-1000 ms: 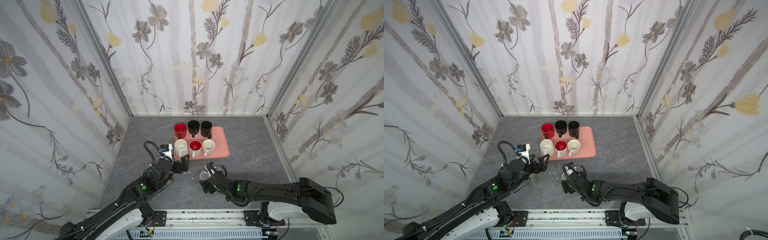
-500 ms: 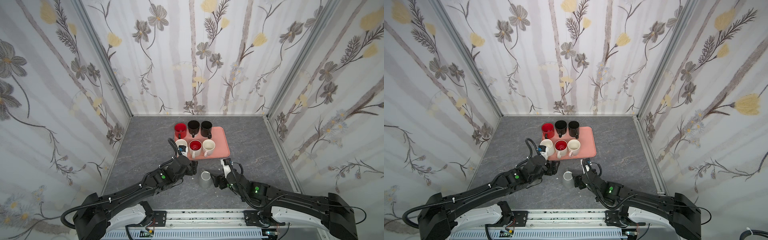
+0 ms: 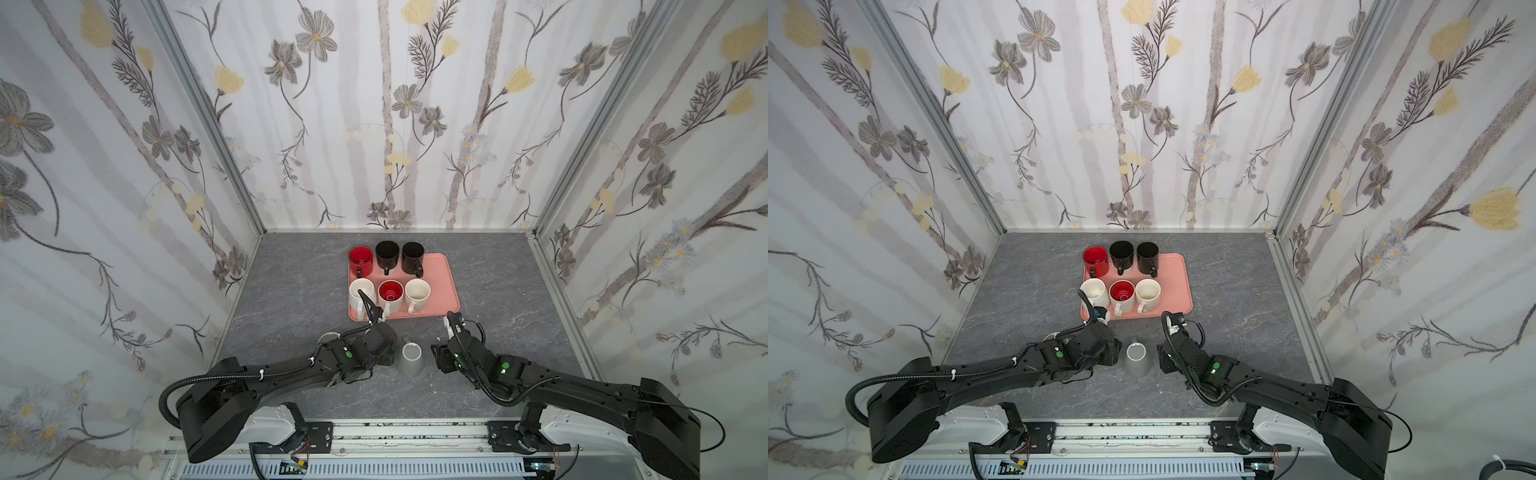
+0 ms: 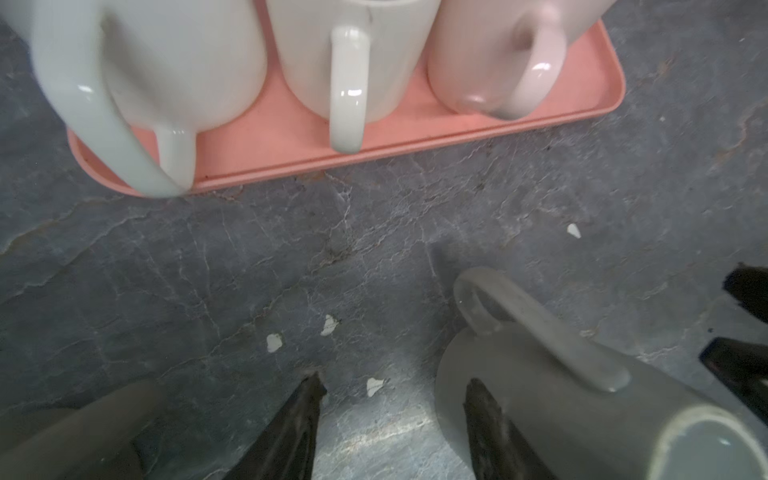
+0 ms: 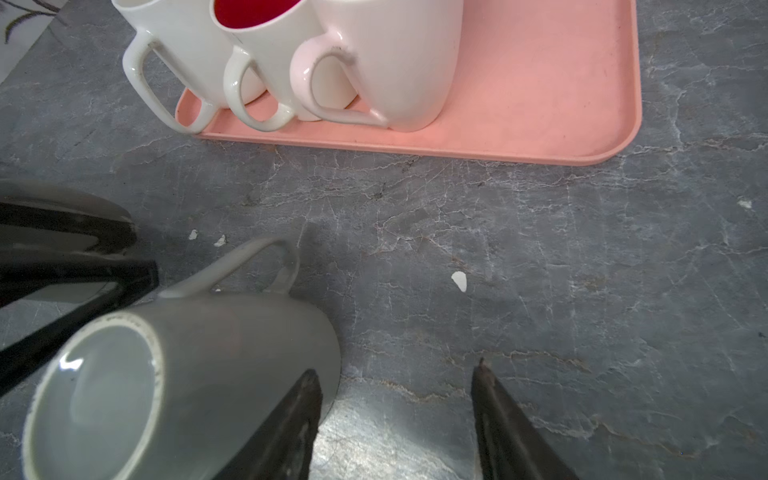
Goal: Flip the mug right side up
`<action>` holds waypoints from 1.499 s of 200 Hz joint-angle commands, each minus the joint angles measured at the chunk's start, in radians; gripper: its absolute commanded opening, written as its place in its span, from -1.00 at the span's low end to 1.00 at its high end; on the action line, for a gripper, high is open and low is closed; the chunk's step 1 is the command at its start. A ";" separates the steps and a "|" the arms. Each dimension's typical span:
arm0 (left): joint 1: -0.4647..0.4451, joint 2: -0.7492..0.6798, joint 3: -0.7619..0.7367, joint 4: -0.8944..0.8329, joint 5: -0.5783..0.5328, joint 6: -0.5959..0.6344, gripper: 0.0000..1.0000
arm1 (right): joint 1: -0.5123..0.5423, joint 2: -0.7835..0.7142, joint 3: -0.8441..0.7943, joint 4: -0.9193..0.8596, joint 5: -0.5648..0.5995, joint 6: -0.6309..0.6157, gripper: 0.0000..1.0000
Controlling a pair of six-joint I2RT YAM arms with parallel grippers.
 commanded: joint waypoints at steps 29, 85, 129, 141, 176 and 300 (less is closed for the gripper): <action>-0.036 0.041 0.003 0.062 0.055 -0.028 0.15 | -0.076 0.084 0.022 0.052 -0.139 -0.090 0.10; -0.080 0.052 -0.021 0.113 0.153 -0.064 0.17 | -0.209 0.315 0.162 0.121 -0.423 -0.279 -0.01; -0.099 0.060 -0.043 0.175 0.242 -0.088 0.25 | -0.194 0.420 0.242 0.159 -0.593 -0.331 -0.04; -0.099 0.052 -0.056 0.199 0.269 -0.097 0.27 | -0.179 0.435 0.256 0.166 -0.599 -0.328 -0.04; -0.099 -0.023 -0.089 0.165 0.219 -0.123 0.33 | -0.140 0.416 0.253 0.210 -0.553 -0.289 0.08; -0.089 -0.317 -0.072 -0.049 -0.149 -0.099 1.00 | 0.135 -0.111 0.151 -0.253 0.021 0.252 1.00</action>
